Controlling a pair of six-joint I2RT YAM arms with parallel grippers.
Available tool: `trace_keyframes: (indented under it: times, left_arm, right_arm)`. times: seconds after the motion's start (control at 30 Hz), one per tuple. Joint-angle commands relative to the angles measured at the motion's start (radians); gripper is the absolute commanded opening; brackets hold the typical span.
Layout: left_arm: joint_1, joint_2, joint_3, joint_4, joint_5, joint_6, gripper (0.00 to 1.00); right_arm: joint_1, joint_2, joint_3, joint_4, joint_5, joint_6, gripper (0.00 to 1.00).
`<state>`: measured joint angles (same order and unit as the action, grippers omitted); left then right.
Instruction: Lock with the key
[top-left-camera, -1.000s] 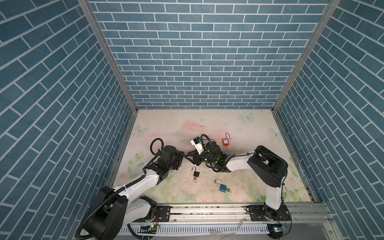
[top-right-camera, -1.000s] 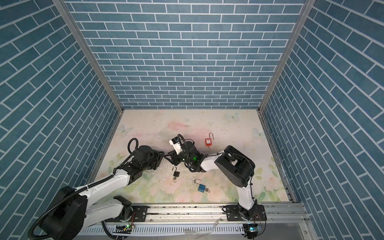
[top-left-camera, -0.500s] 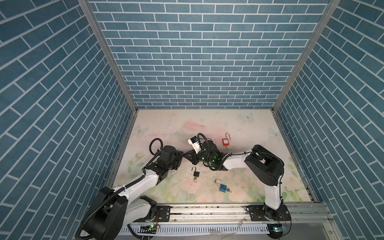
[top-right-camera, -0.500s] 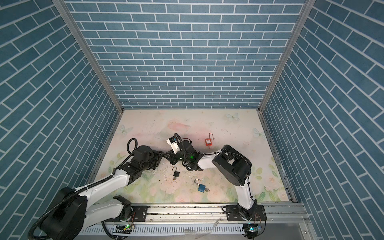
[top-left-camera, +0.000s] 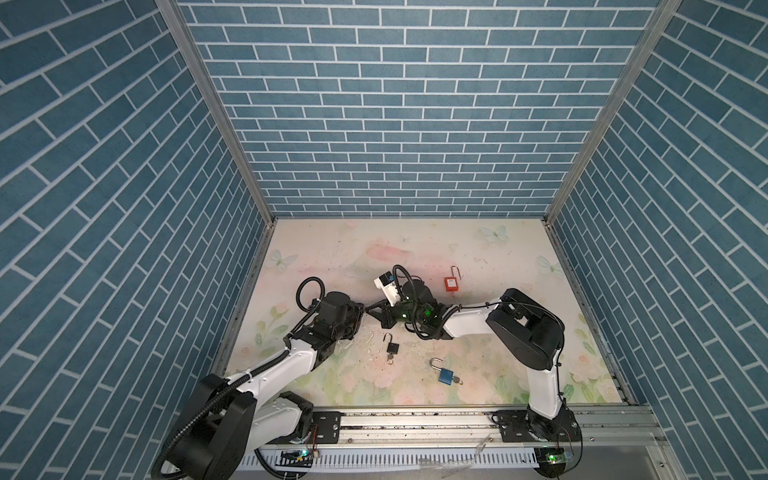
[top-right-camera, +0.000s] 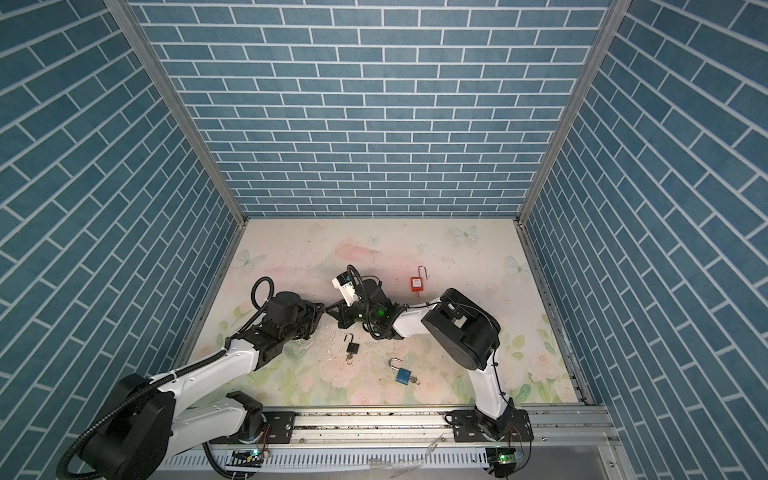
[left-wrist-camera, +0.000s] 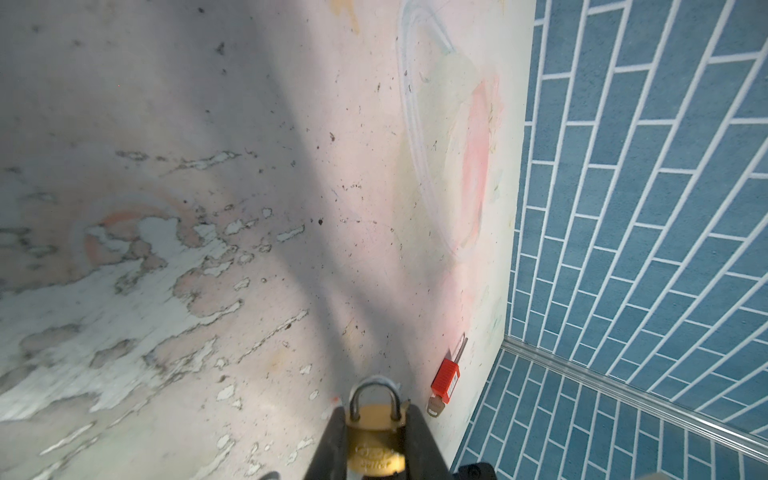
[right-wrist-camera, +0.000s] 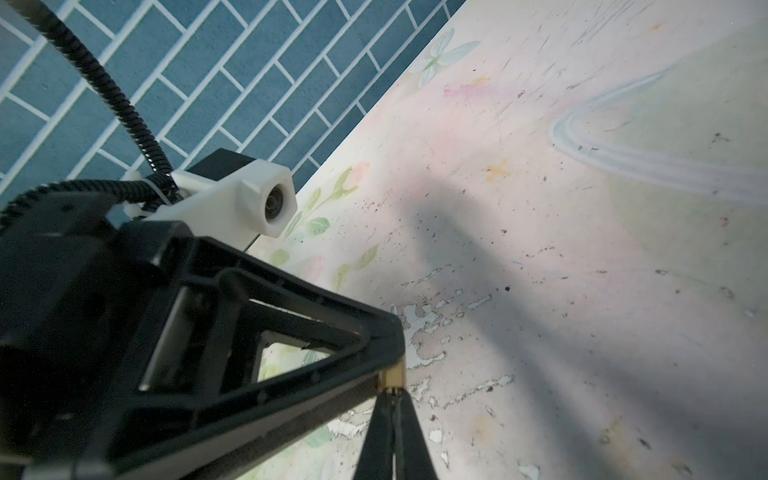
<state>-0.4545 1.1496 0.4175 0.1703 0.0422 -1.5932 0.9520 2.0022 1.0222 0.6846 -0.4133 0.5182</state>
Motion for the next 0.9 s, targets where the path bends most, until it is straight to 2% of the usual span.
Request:
trace_keyframes:
  times: [0.0,0.2,0.47,0.6,0.73,0.87]
  left_arm:
    - [0.003,-0.022,0.005,0.018,-0.015,0.015,0.00]
    - [0.026,-0.023,-0.003,0.016,-0.028,0.013,0.00]
    - [0.181,-0.082,-0.008,-0.021,-0.032,0.047,0.00]
    - [0.206,-0.102,-0.003,-0.054,-0.029,0.078,0.00]
    - [0.206,-0.109,0.032,-0.167,-0.009,0.185,0.00]
    - [0.179,-0.104,0.108,-0.366,-0.019,0.375,0.00]
  right_arm:
    - [0.001,0.024,0.021,-0.023,-0.005,0.006,0.00]
    - [0.002,0.014,0.005,-0.025,-0.015,-0.004,0.00]
    - [-0.020,-0.054,-0.111,0.039,0.001,0.003,0.00]
    - [-0.032,-0.067,-0.131,0.048,0.001,0.012,0.00]
    - [-0.043,-0.087,-0.147,0.044,0.004,0.018,0.00]
    - [-0.055,-0.111,-0.157,0.003,0.016,0.008,0.00]
